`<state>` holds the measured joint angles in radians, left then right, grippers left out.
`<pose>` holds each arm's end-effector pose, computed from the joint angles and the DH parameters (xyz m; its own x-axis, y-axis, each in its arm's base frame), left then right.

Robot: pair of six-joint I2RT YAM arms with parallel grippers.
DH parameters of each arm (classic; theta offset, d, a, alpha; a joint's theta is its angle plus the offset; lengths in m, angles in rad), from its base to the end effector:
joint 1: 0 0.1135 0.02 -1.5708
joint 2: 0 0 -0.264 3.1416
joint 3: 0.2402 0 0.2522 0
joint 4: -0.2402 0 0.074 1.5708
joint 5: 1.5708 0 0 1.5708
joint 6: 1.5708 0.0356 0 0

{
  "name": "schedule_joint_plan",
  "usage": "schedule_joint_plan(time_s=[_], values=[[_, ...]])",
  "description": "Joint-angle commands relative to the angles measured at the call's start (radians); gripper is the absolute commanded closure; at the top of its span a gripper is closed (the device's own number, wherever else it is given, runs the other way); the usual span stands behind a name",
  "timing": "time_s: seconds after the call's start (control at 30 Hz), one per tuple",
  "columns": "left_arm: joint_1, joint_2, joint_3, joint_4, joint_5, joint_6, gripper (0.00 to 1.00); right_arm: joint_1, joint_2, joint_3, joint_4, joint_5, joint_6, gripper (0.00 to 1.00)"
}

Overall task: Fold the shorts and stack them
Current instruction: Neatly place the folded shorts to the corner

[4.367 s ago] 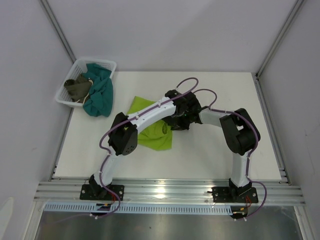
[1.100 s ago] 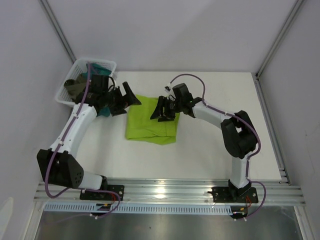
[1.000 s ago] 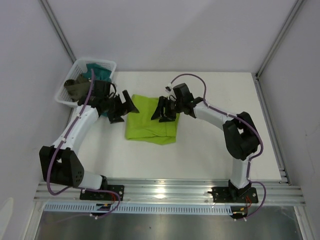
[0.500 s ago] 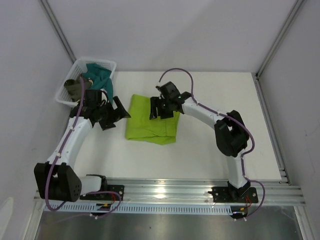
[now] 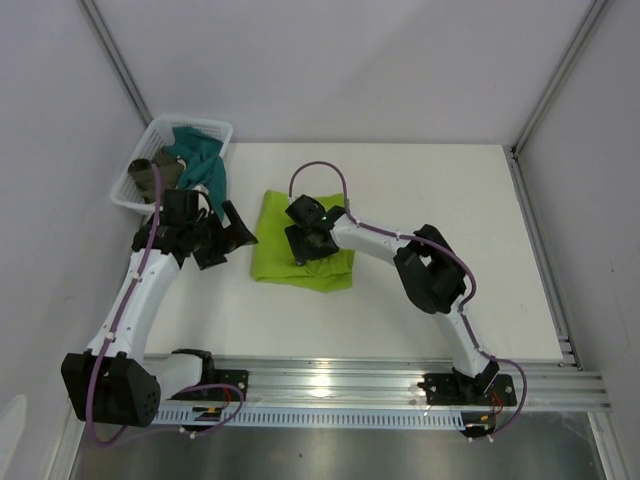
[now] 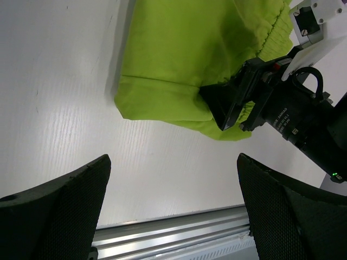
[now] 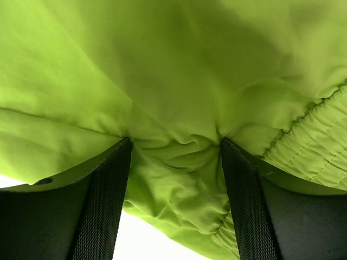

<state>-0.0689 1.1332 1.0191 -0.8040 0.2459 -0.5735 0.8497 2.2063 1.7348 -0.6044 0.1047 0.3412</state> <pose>0.2231 -0.0241 0.2981 -0.7820 -0.4735 -0.4052 -0.2500 0.8339 -0.4920 0.3158 0.3537 0.1719 -0.7865 -0.3907 -0.4783 -0.4786 0.8751 0.0722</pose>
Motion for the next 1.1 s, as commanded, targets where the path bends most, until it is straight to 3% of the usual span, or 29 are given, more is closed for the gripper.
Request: schedule_joint_plan(time_s=[0.0, 0.3, 0.83, 1.0, 1.07], values=[[0.012, -0.027, 0.003, -0.017, -0.005, 0.027, 0.01, -0.018, 0.072, 0.006, -0.057, 0.098, -0.028, 0.31], [0.012, -0.018, 0.013, -0.04, 0.006, 0.054, 0.01, -0.182, 0.037, -0.144, 0.009, 0.073, -0.019, 0.32], [0.012, -0.03, -0.02, -0.041, 0.03, 0.055, 0.01, -0.613, -0.028, -0.153, -0.017, 0.066, -0.05, 0.32], [0.012, -0.027, -0.014, -0.052, 0.032, 0.057, 0.01, -0.699, 0.006, -0.092, -0.08, 0.046, 0.152, 0.35], [0.012, -0.029, -0.016, -0.057, 0.032, 0.058, 0.01, -0.718, 0.01, -0.124, -0.074, 0.035, 0.303, 0.34]])
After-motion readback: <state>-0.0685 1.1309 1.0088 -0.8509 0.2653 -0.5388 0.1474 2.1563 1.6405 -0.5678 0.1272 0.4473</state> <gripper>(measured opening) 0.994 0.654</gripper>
